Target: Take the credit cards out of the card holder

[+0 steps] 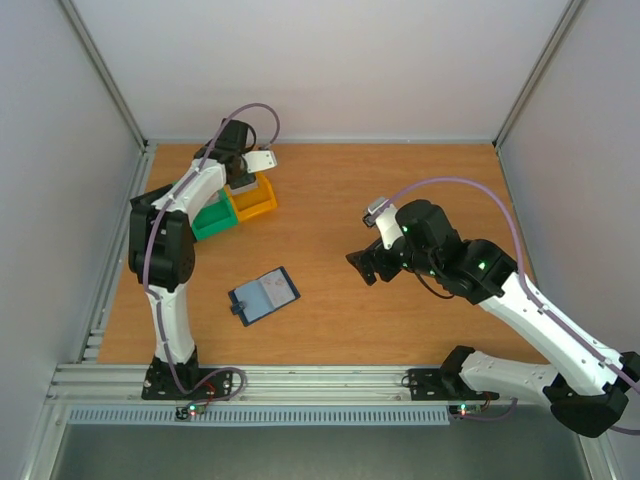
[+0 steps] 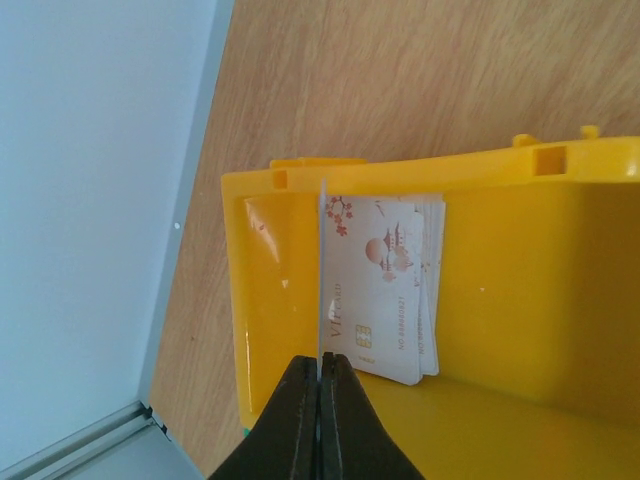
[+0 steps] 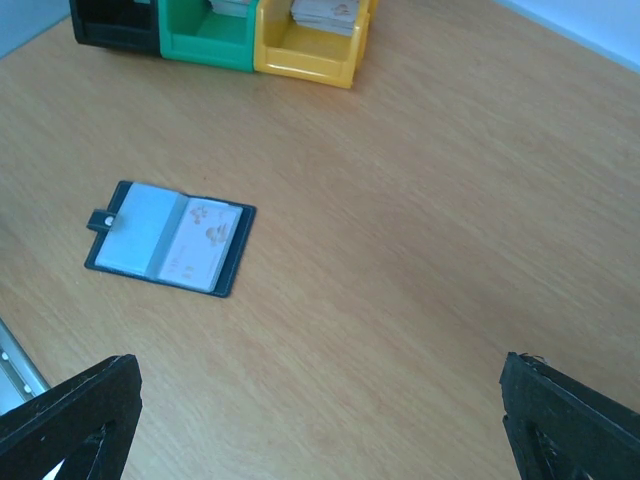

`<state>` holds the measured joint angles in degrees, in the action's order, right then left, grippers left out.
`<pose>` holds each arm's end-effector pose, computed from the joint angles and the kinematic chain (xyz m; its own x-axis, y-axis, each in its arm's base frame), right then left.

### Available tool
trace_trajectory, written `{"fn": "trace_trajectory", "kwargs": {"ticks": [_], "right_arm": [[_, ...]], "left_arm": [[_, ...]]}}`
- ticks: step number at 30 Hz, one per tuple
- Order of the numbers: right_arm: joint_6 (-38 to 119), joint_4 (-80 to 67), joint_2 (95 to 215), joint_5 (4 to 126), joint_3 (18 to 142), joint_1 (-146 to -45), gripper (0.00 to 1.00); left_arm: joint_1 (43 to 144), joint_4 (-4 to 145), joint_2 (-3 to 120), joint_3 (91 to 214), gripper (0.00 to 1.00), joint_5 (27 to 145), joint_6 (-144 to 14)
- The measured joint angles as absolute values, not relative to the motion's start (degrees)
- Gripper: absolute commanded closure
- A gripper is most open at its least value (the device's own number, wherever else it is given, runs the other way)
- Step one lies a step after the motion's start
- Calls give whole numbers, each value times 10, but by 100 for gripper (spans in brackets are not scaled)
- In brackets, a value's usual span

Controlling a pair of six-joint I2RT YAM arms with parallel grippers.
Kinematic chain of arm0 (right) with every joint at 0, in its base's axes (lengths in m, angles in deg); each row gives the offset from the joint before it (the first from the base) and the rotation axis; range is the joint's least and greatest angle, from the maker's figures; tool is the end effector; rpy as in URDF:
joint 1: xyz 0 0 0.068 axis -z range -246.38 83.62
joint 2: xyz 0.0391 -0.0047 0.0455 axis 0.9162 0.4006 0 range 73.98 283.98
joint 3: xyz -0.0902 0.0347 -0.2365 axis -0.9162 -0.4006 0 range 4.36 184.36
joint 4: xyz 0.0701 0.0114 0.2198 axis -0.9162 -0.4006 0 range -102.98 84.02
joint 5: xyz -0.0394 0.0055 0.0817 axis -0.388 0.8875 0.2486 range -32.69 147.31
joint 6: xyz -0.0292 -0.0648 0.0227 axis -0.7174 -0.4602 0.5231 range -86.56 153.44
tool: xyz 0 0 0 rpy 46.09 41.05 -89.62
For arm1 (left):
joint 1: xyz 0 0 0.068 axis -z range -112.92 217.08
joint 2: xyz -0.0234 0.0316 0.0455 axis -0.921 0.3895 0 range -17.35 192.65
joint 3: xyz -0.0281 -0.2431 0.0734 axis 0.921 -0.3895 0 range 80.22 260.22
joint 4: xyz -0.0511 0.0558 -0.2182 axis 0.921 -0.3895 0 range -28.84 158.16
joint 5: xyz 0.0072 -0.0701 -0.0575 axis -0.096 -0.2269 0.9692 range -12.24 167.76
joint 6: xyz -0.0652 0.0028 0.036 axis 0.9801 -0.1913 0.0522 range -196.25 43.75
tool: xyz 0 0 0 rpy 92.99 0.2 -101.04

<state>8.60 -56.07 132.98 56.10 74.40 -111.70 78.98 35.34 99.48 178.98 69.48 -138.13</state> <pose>0.1387 0.1385 0.3379 -0.1083 -0.7068 -0.6991 -0.8207 0.4605 -0.3384 0.4295 -0.0814 0.2188 -0.2561 0.9460 -0.1988 0.7241 0.3240 0.6089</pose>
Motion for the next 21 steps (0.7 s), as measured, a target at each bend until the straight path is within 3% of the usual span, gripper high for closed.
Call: {"fn": "trace_trajectory", "kwargs": {"ticks": [21], "right_arm": [[91, -579, 1340, 555, 745, -1117, 2]], "left_arm": [[770, 432, 1030, 1776, 100, 692, -1427]]}}
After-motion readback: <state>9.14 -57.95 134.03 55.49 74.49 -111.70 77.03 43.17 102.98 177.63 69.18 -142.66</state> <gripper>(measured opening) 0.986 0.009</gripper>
